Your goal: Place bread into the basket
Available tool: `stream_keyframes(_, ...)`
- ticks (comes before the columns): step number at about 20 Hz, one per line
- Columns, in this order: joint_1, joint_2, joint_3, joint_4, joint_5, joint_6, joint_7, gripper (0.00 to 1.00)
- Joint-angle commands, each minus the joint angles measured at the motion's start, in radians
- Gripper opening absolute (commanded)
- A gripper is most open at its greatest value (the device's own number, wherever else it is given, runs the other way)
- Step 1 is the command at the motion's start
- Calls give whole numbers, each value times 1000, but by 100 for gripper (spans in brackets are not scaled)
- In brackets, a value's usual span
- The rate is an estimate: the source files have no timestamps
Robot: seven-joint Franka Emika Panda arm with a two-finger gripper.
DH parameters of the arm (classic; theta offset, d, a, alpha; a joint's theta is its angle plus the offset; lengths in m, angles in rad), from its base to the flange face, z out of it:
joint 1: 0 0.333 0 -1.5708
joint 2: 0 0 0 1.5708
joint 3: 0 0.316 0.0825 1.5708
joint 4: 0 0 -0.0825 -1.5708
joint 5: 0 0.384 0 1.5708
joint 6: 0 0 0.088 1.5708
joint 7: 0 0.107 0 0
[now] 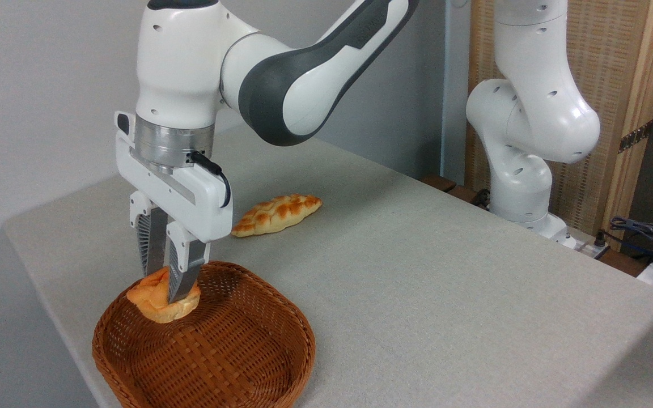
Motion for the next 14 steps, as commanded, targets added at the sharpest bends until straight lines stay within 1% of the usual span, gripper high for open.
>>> stream_keyframes(1,-1,8,2,14,16,-6,-20,100)
stream_keyframes(2,-1,8,2,14,16,-6,-20,100)
stream_keyframes(4,-1,5,2,14,45,-15,-20,100)
stream_keyframes(5,-1,1,3,18,51,-38,-20,100)
stream_keyframes(6,-1,-2,10,30,51,-87,-21,100)
stream_keyframes(7,-1,-2,16,68,45,-162,-24,100)
stream_keyframes(9,12,-4,26,177,45,-355,-23,100)
stream_keyframes(10,14,-8,40,229,48,-454,-21,100)
stream_keyframes(11,14,-25,55,257,49,-530,-20,100)
stream_keyframes(14,15,-94,66,257,51,-650,-15,100)
